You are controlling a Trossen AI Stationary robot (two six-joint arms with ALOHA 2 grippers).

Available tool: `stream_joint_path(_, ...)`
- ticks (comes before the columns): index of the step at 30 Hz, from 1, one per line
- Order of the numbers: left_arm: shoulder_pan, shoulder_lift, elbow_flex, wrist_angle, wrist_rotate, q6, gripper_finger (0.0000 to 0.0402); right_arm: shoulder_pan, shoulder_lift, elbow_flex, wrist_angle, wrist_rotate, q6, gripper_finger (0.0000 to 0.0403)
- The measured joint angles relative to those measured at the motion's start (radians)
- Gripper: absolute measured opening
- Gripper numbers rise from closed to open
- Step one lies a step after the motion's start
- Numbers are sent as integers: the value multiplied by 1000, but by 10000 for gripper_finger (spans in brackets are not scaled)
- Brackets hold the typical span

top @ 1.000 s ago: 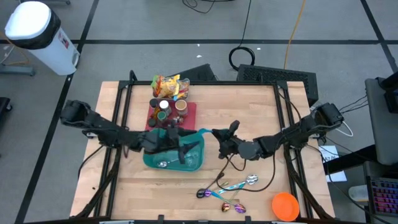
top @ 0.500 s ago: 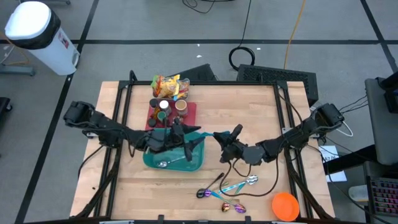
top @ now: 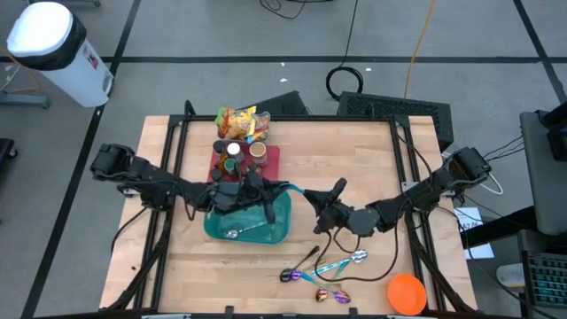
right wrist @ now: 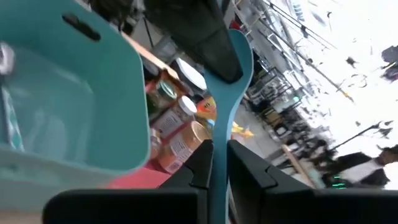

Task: Pick & Place Food Item
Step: Put the blue baby spoon into the blue bin

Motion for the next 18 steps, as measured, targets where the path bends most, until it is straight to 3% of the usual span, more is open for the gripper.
stream_joint_path(4,-13,-37,-1,-36,-36,2,20,-1,-3,1,-3,-14,138,50)
stream_joint_path(10,-99,-219,1,-261,-96,-4,11,63,-60,0,-6,65,195,124)
stream_joint_path(14,-234,-292,0,-457,-236,9,10,133,-116,-1,-3,195,160,165)
stream_joint_path(18,-377,-318,-1,-682,-405,-111,10,190,-156,0,-12,235,140,189)
